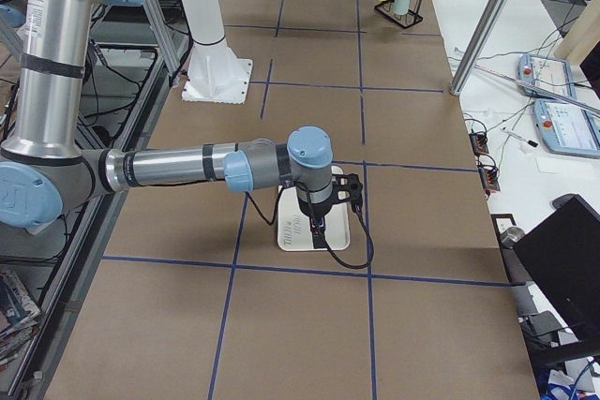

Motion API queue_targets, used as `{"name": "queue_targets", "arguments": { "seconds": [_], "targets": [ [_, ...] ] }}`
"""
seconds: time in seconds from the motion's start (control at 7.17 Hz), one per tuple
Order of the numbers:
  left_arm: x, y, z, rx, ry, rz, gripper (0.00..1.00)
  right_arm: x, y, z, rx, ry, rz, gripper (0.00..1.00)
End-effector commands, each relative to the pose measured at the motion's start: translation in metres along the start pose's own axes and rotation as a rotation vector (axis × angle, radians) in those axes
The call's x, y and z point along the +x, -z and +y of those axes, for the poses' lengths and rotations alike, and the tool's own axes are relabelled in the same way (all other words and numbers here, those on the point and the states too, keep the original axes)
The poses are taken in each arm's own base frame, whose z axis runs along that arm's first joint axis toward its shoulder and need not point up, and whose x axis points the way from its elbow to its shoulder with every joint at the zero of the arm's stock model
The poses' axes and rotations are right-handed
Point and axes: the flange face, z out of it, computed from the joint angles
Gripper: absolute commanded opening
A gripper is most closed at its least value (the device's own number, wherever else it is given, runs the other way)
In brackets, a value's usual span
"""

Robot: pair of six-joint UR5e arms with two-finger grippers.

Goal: Left arm grabs green cup and hands to right arm on tray

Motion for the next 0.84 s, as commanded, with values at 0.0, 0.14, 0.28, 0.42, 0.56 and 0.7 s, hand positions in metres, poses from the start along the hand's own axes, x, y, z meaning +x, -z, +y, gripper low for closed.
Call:
{"name": "queue_targets", "arguments": {
  "seconds": [0.0, 0.14, 0.28, 0.42, 0.56, 0.7],
  "targets": [
    [-0.005, -0.006, -0.001, -0.009, 0.006, 0.001, 1.0, -0.001, 0.001, 0.0, 0.001, 0.001, 0.0, 1.0],
    [-0.003, -0.005, -0.003, -0.006, 0.004, 0.002, 1.0, -0.001, 0.001, -0.001, 0.002, 0.002, 0.0, 1.0],
    [-0.003, -0.005, -0.003, -0.007, 0.001, 0.001, 1.0, -0.001, 0.001, 0.0, 0.002, 0.002, -0.002, 1.0],
    [0.002, 0.0, -0.01, 0.01, -0.017, 0.003, 1.0, -0.002, 0.002, -0.001, 0.003, 0.003, -0.002, 1.0],
    [0.017, 0.019, -0.047, 0.09, -0.09, -0.008, 1.0, -0.002, 0.002, -0.001, 0.005, 0.004, -0.002, 1.0],
    [0.034, 0.043, -0.082, 0.165, -0.16, -0.016, 1.0, -0.002, 0.002, -0.001, 0.005, 0.004, -0.002, 1.0]
  ]
}}
